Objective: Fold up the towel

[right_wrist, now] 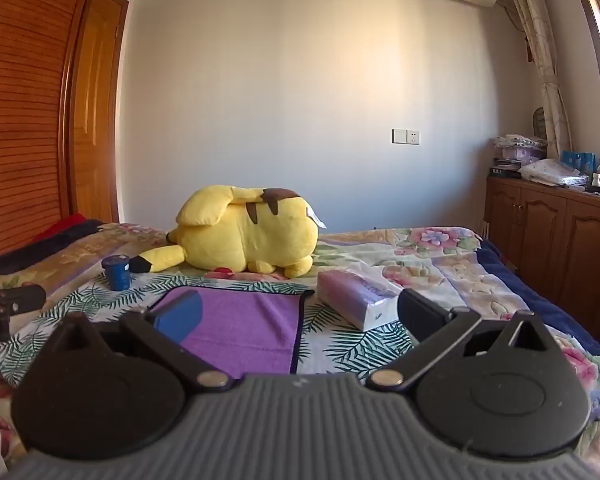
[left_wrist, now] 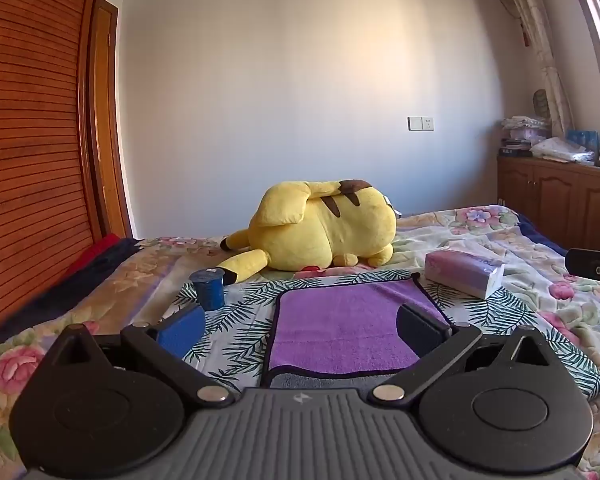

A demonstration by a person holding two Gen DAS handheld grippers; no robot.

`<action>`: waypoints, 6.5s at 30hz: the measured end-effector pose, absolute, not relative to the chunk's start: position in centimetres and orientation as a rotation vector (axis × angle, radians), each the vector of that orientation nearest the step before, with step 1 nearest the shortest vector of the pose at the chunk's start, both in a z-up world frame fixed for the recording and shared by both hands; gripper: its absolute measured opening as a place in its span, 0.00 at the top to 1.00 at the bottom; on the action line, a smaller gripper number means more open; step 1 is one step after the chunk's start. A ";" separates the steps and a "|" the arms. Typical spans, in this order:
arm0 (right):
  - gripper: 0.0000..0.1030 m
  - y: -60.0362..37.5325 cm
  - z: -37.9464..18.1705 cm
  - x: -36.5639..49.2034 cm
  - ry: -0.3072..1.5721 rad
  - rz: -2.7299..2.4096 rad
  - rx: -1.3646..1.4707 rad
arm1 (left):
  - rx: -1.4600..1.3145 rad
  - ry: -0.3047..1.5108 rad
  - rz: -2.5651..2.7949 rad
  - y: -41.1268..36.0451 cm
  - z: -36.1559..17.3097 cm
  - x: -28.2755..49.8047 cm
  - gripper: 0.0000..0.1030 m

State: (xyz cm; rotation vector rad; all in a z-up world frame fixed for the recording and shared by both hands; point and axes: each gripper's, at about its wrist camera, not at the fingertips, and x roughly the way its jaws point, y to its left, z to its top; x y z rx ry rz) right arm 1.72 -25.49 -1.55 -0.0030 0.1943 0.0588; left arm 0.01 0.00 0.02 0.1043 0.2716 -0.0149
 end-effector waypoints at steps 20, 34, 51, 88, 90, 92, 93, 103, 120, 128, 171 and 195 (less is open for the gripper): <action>0.00 -25.4 -1.5 1.7 0.193 0.060 -0.002 | 0.107 0.270 -0.014 -0.1 0.0 0.0 0.00; 0.00 -25.4 -1.6 1.7 0.193 0.060 -0.003 | 0.109 0.268 -0.014 -0.1 0.0 0.0 0.00; 0.00 -25.3 -1.6 1.7 0.192 0.059 -0.003 | 0.110 0.267 -0.013 -0.1 0.0 0.0 0.00; 0.00 -25.4 -1.6 1.7 0.190 0.061 0.000 | 0.117 0.270 -0.013 0.1 -0.2 0.3 0.00; 0.00 -25.4 -1.6 1.7 0.191 0.061 0.000 | 0.118 0.273 -0.014 0.3 -0.2 0.3 0.00; 0.00 -25.4 -1.7 1.7 0.191 0.060 0.000 | 0.122 0.279 -0.014 0.4 -0.2 0.3 0.00; 0.00 -25.3 -1.6 1.7 0.193 0.061 -0.001 | 0.124 0.280 -0.015 0.3 -0.2 0.3 0.00; 0.00 -25.2 -1.5 2.0 0.215 0.063 -0.009 | 0.144 0.330 -0.020 -0.2 -0.8 0.7 0.00; 0.00 -24.1 -3.0 3.8 0.339 0.099 -0.041 | 0.173 0.454 -0.026 -0.6 -2.1 2.3 0.00; 0.00 -23.9 -3.8 5.0 0.405 0.112 -0.045 | 0.157 0.501 -0.034 -0.4 -2.5 3.1 0.00; 0.00 -23.2 -6.2 13.0 0.522 0.220 -0.084 | 0.128 0.625 -0.053 3.3 -4.5 12.0 0.04; 0.12 -24.0 -9.1 16.2 0.665 0.236 -0.086 | 0.100 0.712 -0.118 4.6 -7.9 17.1 0.24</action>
